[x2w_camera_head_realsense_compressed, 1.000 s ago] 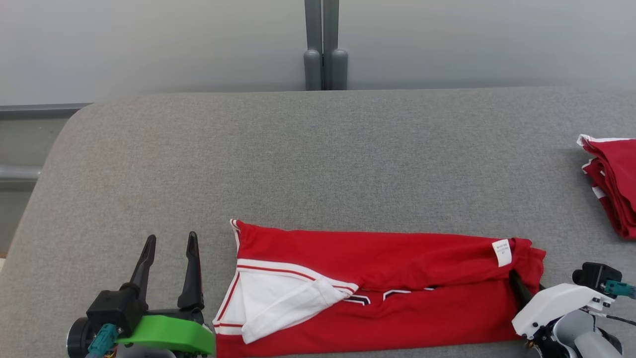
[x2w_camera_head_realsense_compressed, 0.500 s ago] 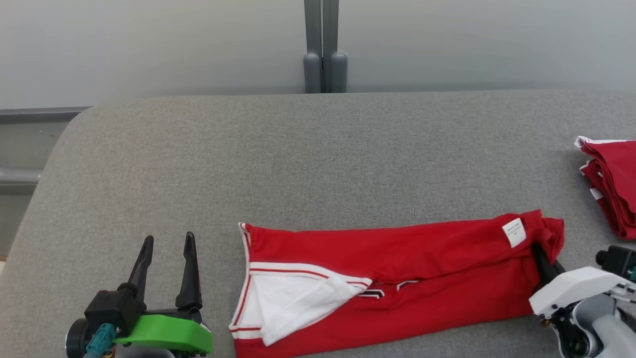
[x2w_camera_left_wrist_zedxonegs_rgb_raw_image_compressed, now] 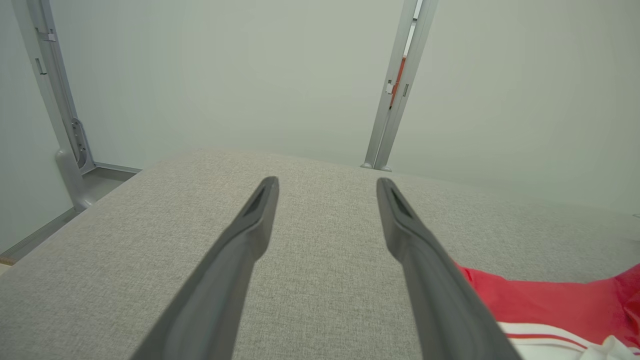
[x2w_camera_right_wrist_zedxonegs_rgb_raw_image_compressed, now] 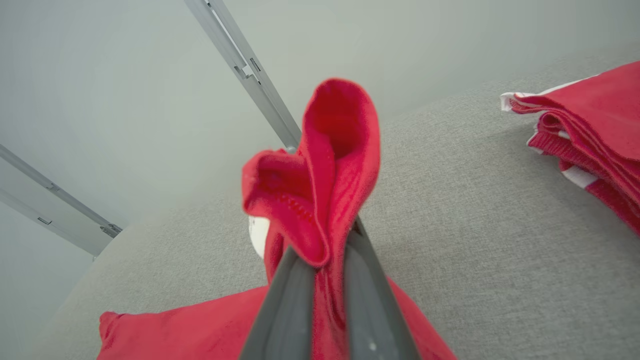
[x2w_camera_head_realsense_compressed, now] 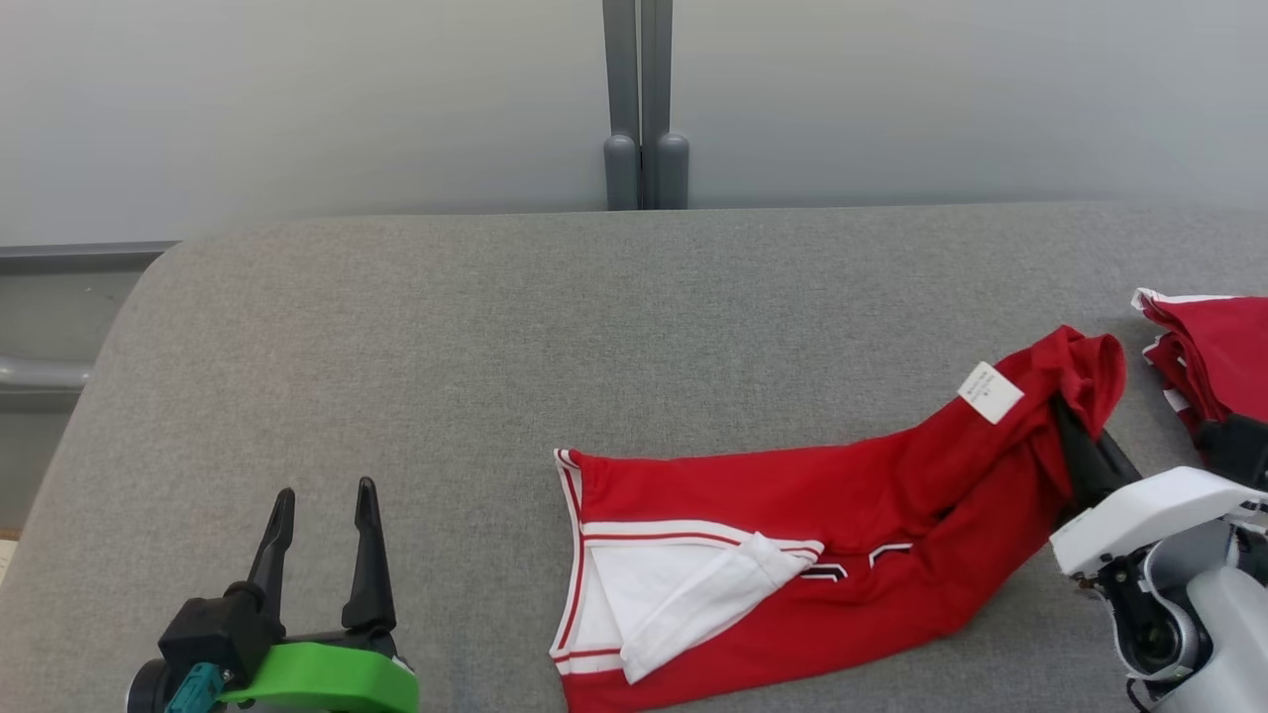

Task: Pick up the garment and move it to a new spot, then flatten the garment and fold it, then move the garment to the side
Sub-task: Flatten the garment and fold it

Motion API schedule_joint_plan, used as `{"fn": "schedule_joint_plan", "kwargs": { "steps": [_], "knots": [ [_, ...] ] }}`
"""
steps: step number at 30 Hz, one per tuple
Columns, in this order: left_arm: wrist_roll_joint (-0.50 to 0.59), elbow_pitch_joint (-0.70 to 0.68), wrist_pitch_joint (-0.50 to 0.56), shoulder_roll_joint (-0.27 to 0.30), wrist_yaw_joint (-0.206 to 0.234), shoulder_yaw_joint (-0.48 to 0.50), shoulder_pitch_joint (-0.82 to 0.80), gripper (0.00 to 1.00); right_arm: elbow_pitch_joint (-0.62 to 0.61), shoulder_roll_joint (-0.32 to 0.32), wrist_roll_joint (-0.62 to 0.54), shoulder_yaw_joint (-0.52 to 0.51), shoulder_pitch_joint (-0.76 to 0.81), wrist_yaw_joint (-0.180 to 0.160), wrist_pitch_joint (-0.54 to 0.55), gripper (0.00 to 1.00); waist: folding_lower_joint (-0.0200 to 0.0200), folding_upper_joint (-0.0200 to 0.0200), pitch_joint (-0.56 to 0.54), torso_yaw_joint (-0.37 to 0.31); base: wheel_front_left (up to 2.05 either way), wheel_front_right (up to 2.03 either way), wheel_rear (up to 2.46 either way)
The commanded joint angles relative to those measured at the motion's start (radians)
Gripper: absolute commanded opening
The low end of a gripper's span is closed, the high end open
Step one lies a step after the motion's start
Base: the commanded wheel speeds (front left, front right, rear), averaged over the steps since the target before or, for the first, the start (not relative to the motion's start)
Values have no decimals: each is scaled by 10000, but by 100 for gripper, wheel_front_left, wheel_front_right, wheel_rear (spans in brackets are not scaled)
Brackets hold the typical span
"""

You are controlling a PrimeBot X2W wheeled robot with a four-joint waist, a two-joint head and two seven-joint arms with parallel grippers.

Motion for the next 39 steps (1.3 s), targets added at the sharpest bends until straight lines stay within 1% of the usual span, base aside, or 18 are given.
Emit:
{"fn": "schedule_joint_plan", "kwargs": {
  "steps": [1,6,8,11,12,16,24,28,32,33,35,39],
  "knots": [
    [87,58,-27,-33,-64,33,189,100,-411,174,-63,87,234,4,197,0,0,-1,-106,90,0,0,0],
    [152,180,-27,-73,-174,30,180,100,-2098,976,52,642,795,4,1178,0,0,-1,-149,420,0,0,0],
    [175,248,-27,-84,-192,-3,102,100,-2500,1359,176,859,928,4,1460,0,0,-1,-103,606,0,0,0],
    [225,372,-26,-104,-257,-72,-58,100,-2623,1790,146,1123,955,4,1715,0,0,-1,-4,923,0,0,0],
    [237,410,-27,-105,-269,-82,-123,100,-2581,1983,267,1241,899,6,1813,0,0,-1,44,1048,0,0,0],
    [283,574,-27,-121,-344,-161,-248,100,-2080,2336,402,1611,579,4,1944,0,0,-1,165,1490,0,0,0],
    [303,848,-27,-71,-451,-264,-467,100,-682,2722,832,2398,-56,4,1594,0,0,-1,371,2144,0,0,0],
    [285,977,-27,-82,-484,-281,-573,100,-1,2833,1009,2787,-349,6,1353,0,0,-1,425,2308,0,0,0],
    [289,1010,-27,-103,-446,-225,-585,100,498,2900,1176,3237,-621,6,1198,0,0,-1,493,2299,0,0,0],
    [284,1014,-27,-103,-428,-198,-587,100,597,2915,1233,3366,-709,6,1155,25,0,-1,503,2256,0,0,0],
    [270,1045,-27,-101,-397,-142,-596,100,710,2933,1323,3624,-843,6,1116,100,0,-1,487,2133,0,0,0],
    [230,1042,-25,-138,-394,-32,-544,100,399,2770,1622,4040,-1010,4,877,100,0,-1,381,1777,0,0,0]
  ]
}}
